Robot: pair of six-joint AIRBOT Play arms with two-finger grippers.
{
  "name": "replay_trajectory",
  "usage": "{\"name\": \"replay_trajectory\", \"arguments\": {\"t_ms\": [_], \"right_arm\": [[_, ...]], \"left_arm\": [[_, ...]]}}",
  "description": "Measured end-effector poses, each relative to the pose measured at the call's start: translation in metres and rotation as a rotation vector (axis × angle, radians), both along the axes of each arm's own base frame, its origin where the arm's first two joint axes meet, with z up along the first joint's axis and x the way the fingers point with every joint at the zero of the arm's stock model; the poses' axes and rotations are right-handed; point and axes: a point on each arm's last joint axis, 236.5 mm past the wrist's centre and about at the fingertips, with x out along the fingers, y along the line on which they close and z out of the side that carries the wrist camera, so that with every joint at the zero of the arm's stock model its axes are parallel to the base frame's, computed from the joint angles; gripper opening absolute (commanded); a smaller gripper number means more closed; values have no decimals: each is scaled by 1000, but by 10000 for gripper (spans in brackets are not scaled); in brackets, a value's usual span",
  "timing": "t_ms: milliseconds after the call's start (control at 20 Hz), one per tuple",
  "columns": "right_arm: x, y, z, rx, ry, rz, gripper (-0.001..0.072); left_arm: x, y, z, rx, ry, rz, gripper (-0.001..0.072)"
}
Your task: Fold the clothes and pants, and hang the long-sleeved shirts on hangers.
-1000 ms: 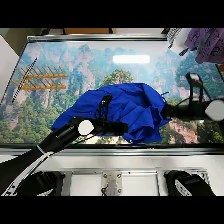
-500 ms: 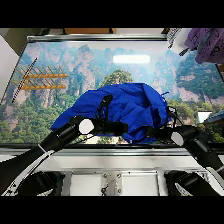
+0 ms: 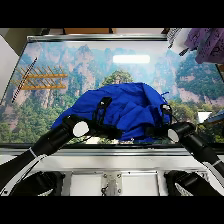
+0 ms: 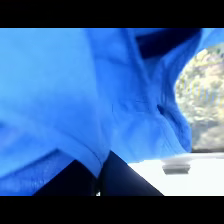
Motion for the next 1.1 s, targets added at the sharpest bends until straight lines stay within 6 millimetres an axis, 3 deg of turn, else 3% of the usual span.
{"name": "replay_trajectory", "arguments": {"t_ms": [50,100,250,450,750,1100], "right_arm": [[-2,2,12,5,-9,25,10],[-4,4,24,17,-15,44,10],[-15,7,50,38,-25,82,10],[-29,10,66,67,-13,105,10],[-34,19,94,131,-57,118,10],[-29,25,122,167,-118,121,10]], "left_arm": [[-3,4,-2,19,6,-9,609],[-5,7,-3,36,8,-20,630],[-5,7,-3,65,12,-44,612],[-7,-12,0,104,-13,-120,612],[-37,-34,-37,245,-9,-259,613],[-33,-17,-76,429,-25,-241,612]]}}
